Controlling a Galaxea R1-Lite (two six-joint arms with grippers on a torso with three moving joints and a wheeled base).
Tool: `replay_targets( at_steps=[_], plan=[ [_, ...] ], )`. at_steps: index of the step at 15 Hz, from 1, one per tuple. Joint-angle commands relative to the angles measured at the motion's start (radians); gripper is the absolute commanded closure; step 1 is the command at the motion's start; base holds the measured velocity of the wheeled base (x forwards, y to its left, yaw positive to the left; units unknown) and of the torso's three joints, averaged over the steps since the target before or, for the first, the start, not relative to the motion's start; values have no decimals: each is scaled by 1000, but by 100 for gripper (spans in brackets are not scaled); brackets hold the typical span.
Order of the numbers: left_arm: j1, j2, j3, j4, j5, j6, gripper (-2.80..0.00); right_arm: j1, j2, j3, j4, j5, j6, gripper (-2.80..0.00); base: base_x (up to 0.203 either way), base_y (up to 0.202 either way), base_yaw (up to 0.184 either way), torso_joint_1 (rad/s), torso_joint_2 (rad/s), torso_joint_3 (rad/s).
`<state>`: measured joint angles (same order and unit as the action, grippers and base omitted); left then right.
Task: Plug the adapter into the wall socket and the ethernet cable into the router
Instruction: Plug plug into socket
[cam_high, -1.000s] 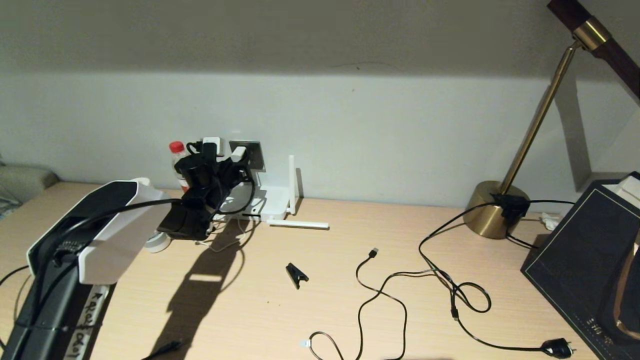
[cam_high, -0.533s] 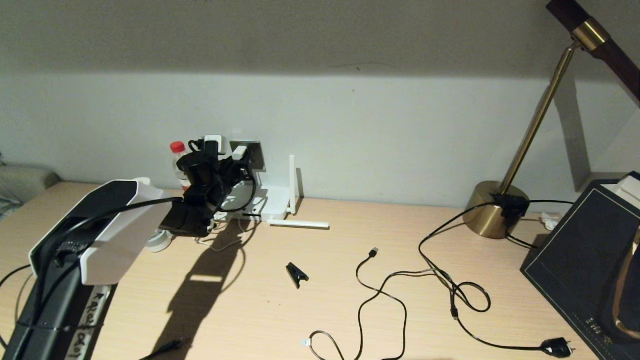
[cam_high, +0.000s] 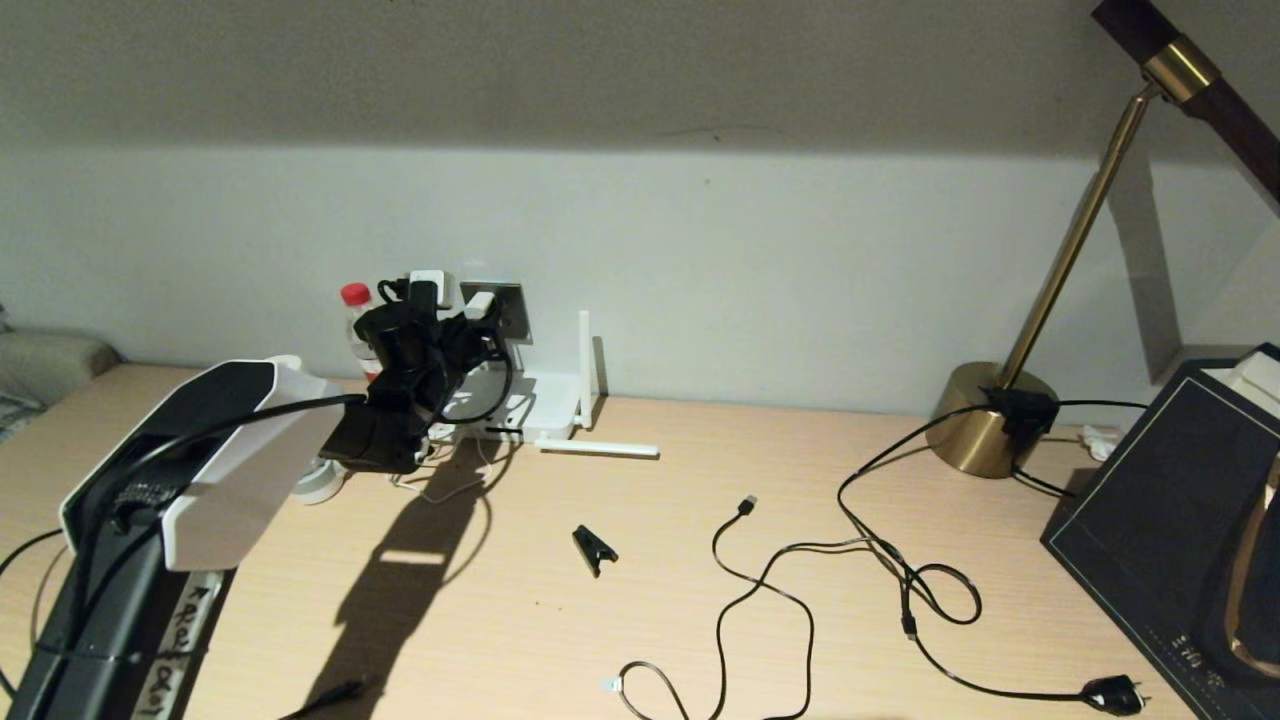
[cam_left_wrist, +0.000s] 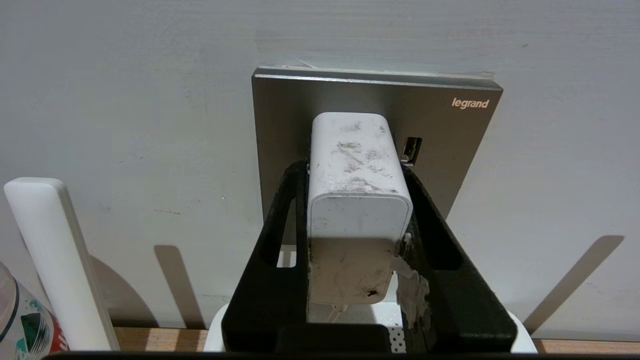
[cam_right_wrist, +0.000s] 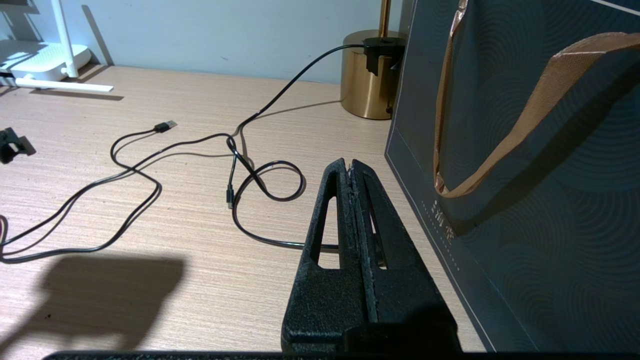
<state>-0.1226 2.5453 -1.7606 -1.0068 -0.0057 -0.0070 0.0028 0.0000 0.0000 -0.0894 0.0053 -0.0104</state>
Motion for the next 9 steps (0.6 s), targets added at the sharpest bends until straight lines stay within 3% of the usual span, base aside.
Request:
replay_targets(
  at_steps=[1, 9],
  plan=[
    [-2, 0, 0, -6, 1, -1, 0, 0, 2, 35, -1, 1, 0, 0, 0, 0, 0, 0, 0, 0],
    [-12, -2, 0, -3, -2, 1, 0, 0, 2, 35, -1, 1, 0, 0, 0, 0, 0, 0, 0, 0]
  ],
)
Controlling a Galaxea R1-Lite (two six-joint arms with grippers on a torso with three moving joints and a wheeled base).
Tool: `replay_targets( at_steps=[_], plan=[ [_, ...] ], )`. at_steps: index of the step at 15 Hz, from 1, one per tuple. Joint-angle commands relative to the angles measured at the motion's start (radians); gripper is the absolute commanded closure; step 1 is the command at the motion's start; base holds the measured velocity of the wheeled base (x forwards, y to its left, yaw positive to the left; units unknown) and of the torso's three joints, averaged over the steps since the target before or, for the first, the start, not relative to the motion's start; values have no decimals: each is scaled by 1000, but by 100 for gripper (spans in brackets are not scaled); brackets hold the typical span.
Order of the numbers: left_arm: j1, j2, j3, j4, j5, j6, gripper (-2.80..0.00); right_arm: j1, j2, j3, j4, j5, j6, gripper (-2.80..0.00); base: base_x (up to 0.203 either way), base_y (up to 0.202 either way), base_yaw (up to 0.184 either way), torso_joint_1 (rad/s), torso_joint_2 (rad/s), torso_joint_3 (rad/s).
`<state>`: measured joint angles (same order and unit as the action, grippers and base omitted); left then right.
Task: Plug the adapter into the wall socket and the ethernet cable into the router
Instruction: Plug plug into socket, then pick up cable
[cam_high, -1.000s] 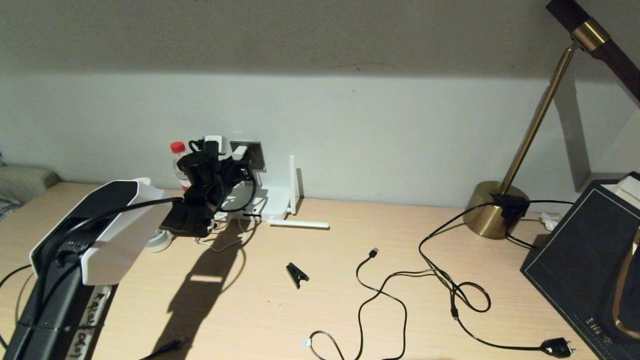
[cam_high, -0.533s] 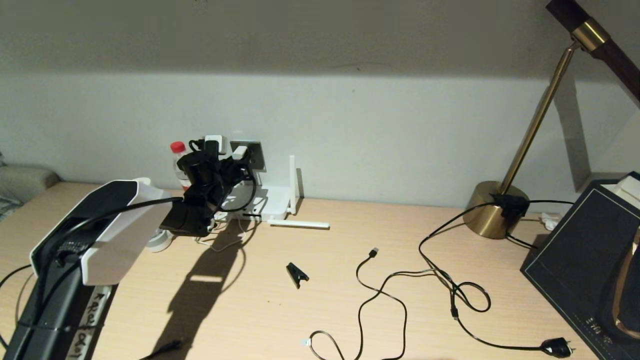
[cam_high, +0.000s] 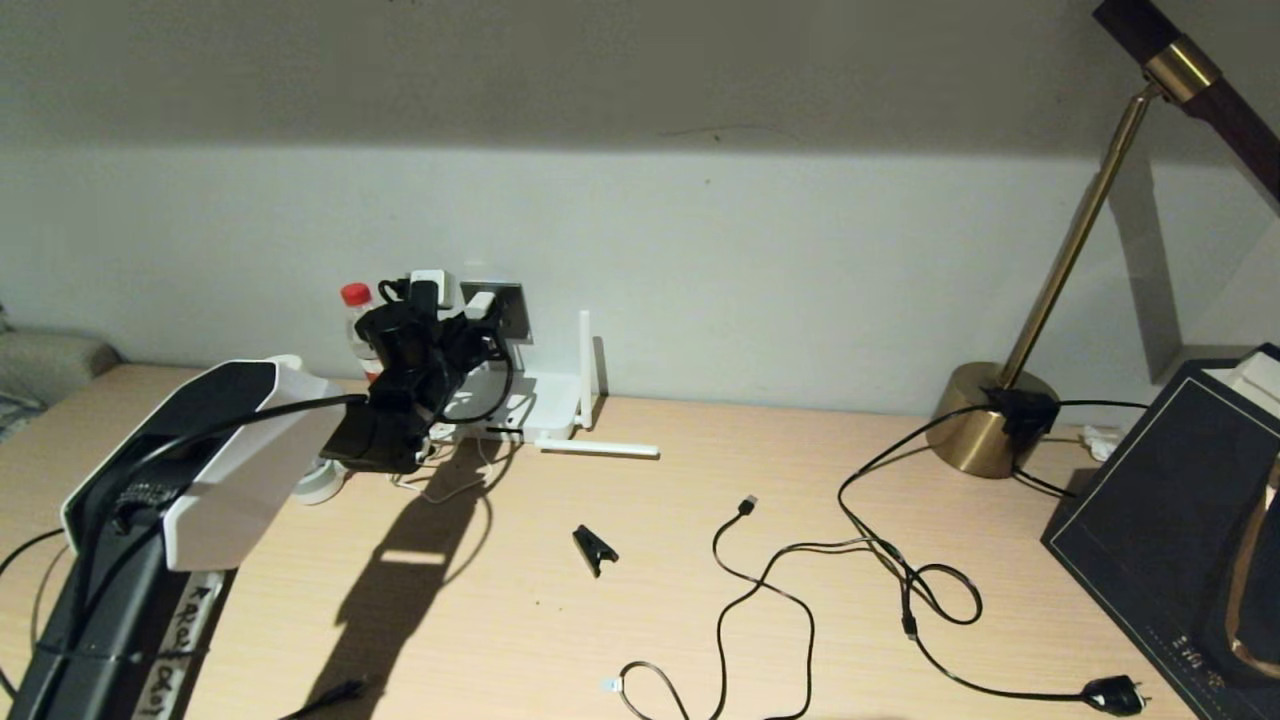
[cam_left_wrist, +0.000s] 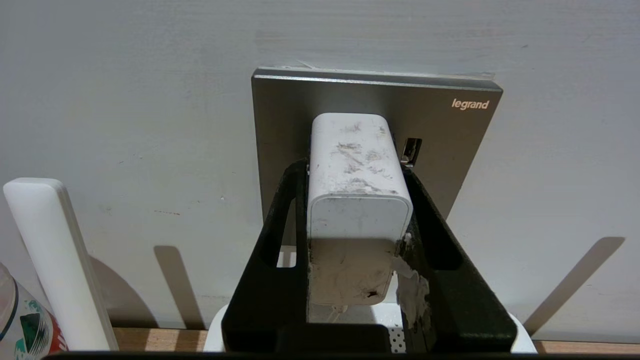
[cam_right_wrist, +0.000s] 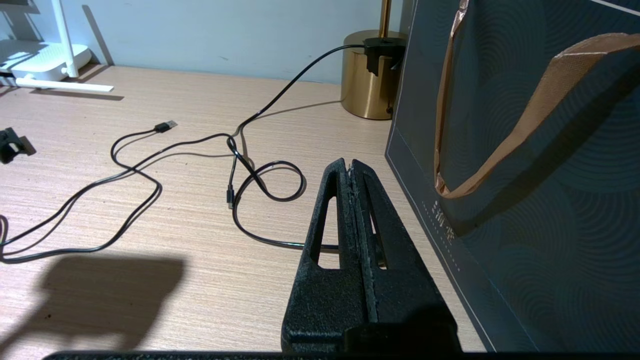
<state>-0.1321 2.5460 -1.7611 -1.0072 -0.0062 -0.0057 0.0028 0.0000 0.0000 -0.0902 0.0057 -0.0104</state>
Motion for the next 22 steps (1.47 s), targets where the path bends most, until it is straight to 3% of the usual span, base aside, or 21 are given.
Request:
replay_targets(
  at_steps=[1, 2, 3, 9, 11, 15, 19, 21, 22],
  plan=[
    [-3, -1, 0, -4, -1, 0, 0, 0, 2, 35, 0, 0, 0, 0, 0, 0, 0, 0, 0, 0],
    [-3, -1, 0, -6, -1, 0, 0, 0, 2, 35, 0, 0, 0, 0, 0, 0, 0, 0, 0, 0],
    [-4, -3, 0, -11, -3, 0, -280, 0, 2, 35, 0, 0, 0, 0, 0, 0, 0, 0, 0, 0],
    [-6, -34, 46, -26, -3, 2, -280, 0, 2, 35, 0, 0, 0, 0, 0, 0, 0, 0, 0, 0],
    [-6, -79, 142, -57, -3, 3, -280, 0, 2, 35, 0, 0, 0, 0, 0, 0, 0, 0, 0, 0],
    [-9, -290, 456, -159, -27, 4, -280, 0, 2, 35, 0, 0, 0, 0, 0, 0, 0, 0, 0, 0],
    [-19, -571, 631, -186, -116, 14, -280, 0, 2, 35, 0, 0, 0, 0, 0, 0, 0, 0, 0, 0],
    [-17, -751, 656, -79, -199, 50, -280, 0, 2, 35, 0, 0, 0, 0, 0, 0, 0, 0, 0, 0],
    [-10, -852, 655, 35, -248, 69, -280, 0, 2, 35, 0, 0, 0, 0, 0, 0, 0, 0, 0, 0]
  ],
)
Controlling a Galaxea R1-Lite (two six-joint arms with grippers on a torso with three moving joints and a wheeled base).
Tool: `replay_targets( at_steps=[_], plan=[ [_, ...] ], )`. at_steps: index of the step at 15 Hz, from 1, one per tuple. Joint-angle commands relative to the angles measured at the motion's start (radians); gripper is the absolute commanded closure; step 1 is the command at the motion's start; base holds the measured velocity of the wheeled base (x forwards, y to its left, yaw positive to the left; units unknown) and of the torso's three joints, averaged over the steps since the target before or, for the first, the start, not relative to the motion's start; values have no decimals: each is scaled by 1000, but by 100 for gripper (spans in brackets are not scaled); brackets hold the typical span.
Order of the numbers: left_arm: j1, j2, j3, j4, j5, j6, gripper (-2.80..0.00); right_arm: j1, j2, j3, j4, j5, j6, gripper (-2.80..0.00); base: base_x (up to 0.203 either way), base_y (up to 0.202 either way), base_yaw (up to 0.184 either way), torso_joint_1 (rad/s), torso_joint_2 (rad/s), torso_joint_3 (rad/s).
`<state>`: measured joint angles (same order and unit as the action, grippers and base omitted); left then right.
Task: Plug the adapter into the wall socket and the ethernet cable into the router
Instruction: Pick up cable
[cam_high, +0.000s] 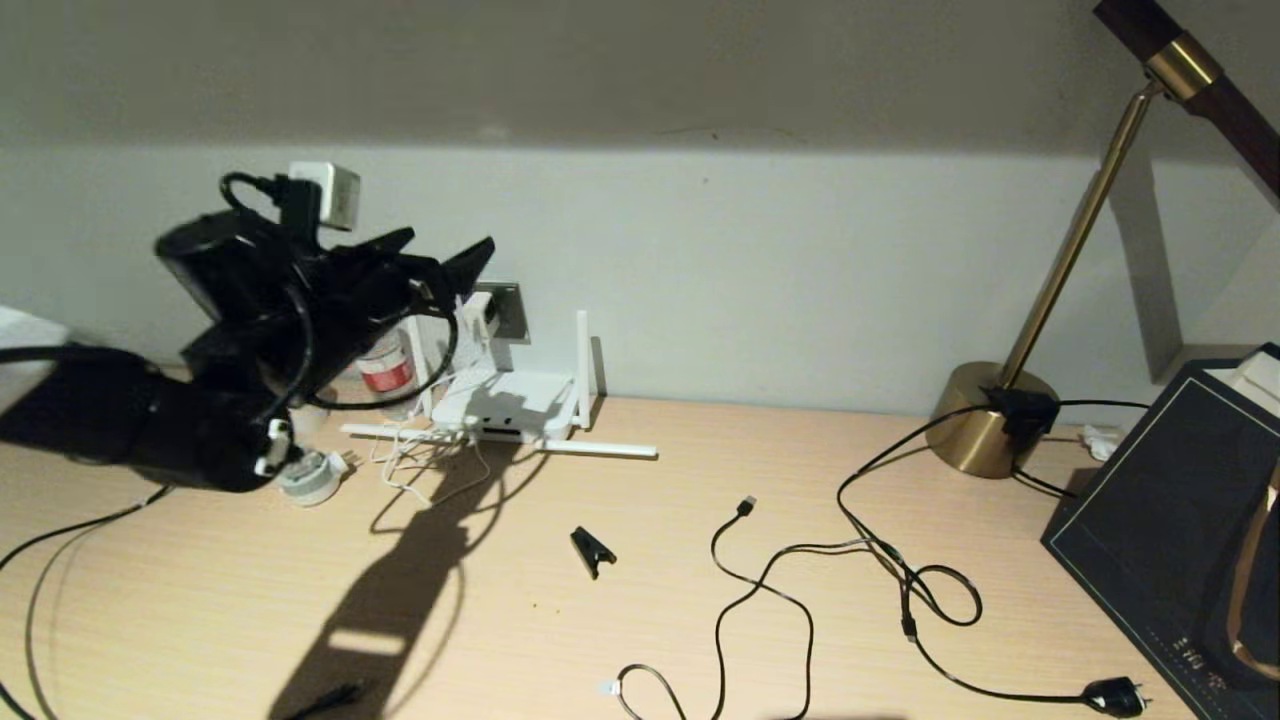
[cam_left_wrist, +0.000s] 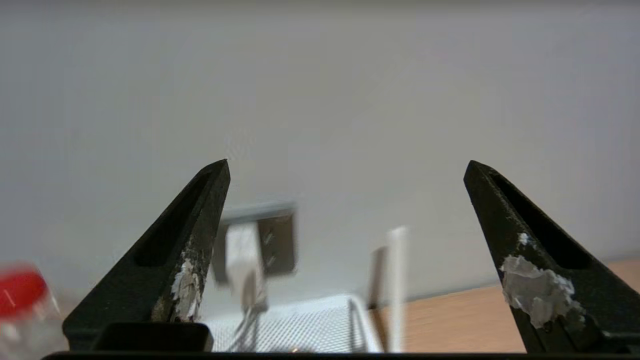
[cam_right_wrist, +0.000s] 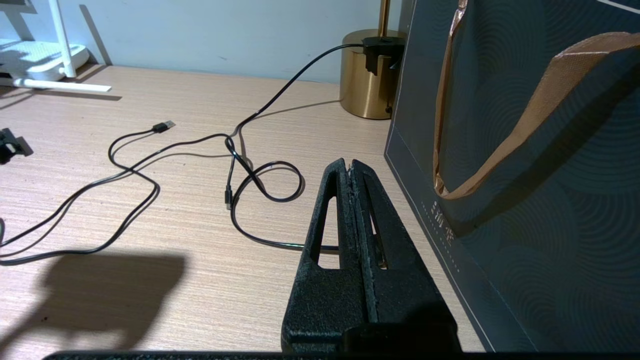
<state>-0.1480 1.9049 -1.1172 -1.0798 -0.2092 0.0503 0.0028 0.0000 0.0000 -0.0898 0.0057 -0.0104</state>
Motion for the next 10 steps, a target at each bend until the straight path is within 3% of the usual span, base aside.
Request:
replay_targets(
  at_steps=[1, 3, 5, 6, 8, 10],
  plan=[
    [24, -313, 5, 276, -112, 48, -280, 0, 2, 35, -1, 0, 0, 0, 0, 0, 0, 0, 0, 0],
    [76, -454, 12, 693, -238, 168, -280, 0, 2, 35, -1, 0, 0, 0, 0, 0, 0, 0, 0, 0],
    [119, -561, 83, 1057, -313, 405, -280, 0, 2, 35, -1, 0, 0, 0, 0, 0, 0, 0, 0, 0],
    [133, -598, 160, 1161, -333, 530, -280, 0, 2, 35, -1, 0, 0, 0, 0, 0, 0, 0, 0, 0],
    [159, -636, 289, 1254, -335, 778, -280, 0, 2, 35, -1, 0, 0, 0, 0, 0, 0, 0, 0, 0],
    [267, -633, 348, 1374, -274, 1133, -280, 0, 2, 35, -1, 0, 0, 0, 0, 0, 0, 0, 0, 0]
  ],
)
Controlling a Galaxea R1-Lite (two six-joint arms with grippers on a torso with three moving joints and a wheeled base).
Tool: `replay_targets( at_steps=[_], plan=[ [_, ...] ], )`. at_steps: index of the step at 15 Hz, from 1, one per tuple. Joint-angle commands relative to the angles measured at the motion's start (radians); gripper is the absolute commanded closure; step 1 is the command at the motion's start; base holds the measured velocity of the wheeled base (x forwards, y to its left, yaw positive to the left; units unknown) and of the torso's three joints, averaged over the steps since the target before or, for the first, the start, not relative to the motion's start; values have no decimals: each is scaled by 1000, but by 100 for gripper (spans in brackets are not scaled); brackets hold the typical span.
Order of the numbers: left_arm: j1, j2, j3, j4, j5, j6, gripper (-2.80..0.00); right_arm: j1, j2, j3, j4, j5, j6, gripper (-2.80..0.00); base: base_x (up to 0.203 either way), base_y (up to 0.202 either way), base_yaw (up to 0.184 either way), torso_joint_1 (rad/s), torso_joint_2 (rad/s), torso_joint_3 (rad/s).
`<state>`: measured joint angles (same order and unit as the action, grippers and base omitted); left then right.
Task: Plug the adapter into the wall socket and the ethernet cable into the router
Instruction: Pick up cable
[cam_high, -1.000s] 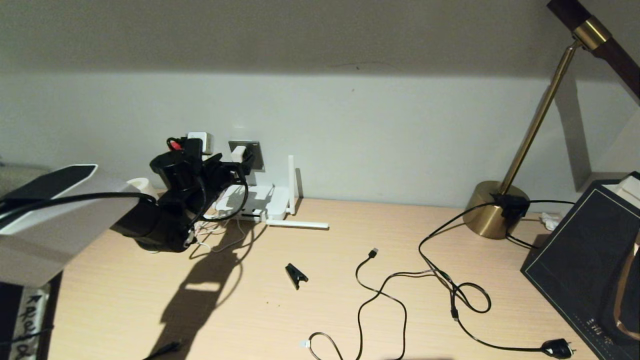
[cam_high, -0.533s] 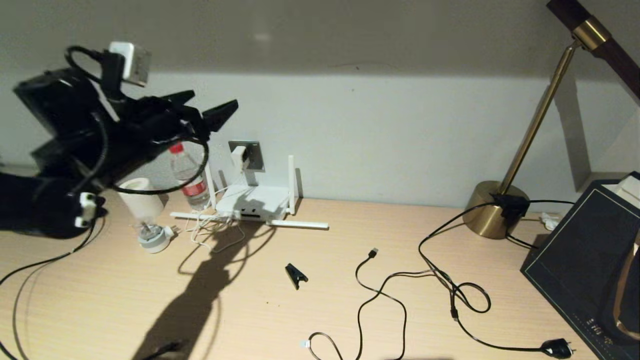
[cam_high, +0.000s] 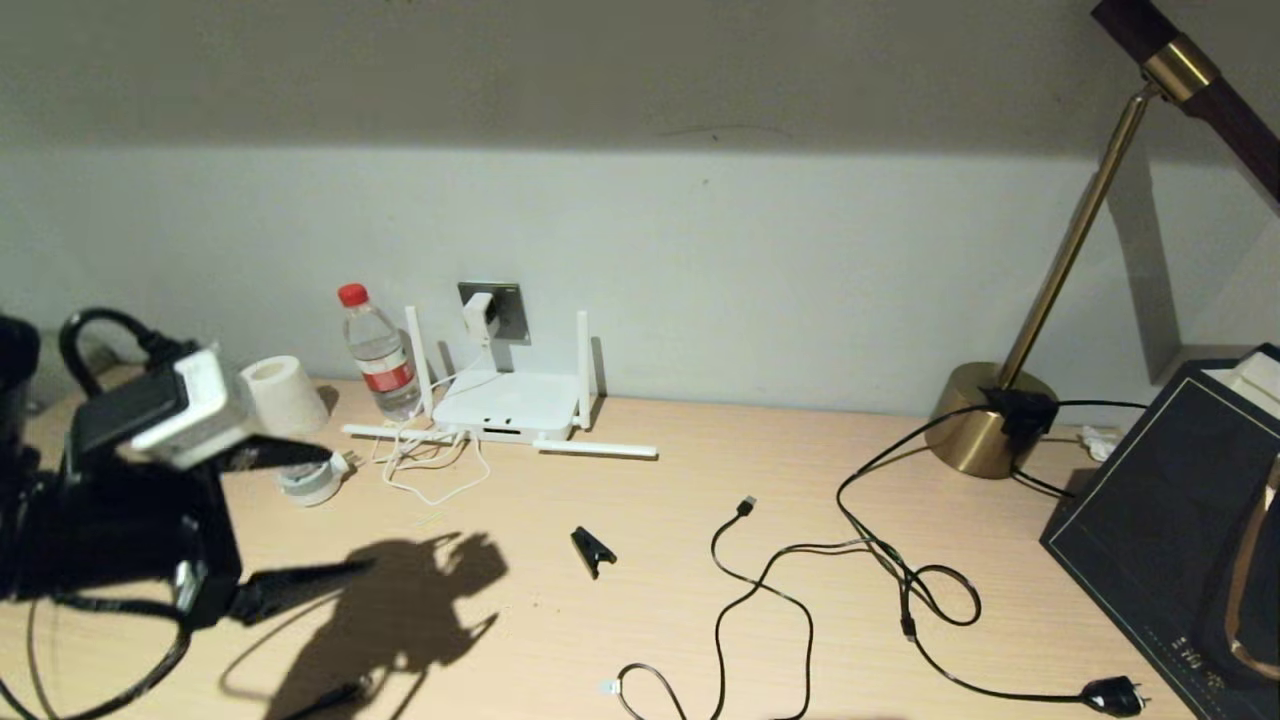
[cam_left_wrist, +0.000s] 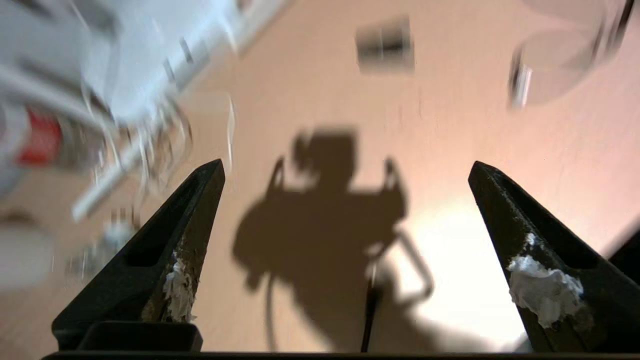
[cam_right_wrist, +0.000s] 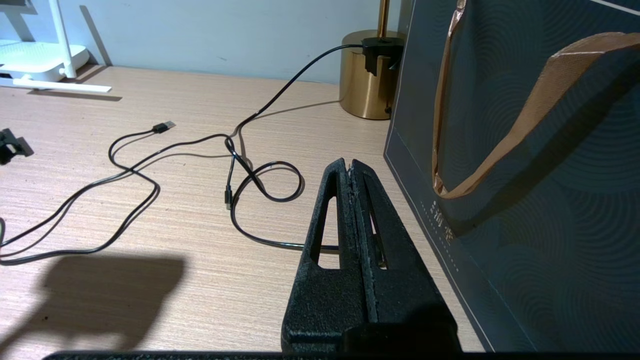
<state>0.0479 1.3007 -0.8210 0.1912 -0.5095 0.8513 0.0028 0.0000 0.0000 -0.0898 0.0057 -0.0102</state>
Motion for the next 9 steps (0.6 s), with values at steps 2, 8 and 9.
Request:
replay_targets(
  at_steps=[2, 8, 9],
  plan=[
    [176, 22, 84, 187, 79, 625, -280, 0, 2, 35, -1, 0, -1, 0, 0, 0, 0, 0, 0, 0],
    [219, 345, -77, 349, 104, 1000, -280, 0, 2, 35, -1, 0, -1, 0, 0, 0, 0, 0, 0, 0],
    [216, 374, -80, 358, 104, 1010, -280, 0, 2, 35, -1, 0, -1, 0, 0, 0, 0, 0, 0, 0]
  ],
)
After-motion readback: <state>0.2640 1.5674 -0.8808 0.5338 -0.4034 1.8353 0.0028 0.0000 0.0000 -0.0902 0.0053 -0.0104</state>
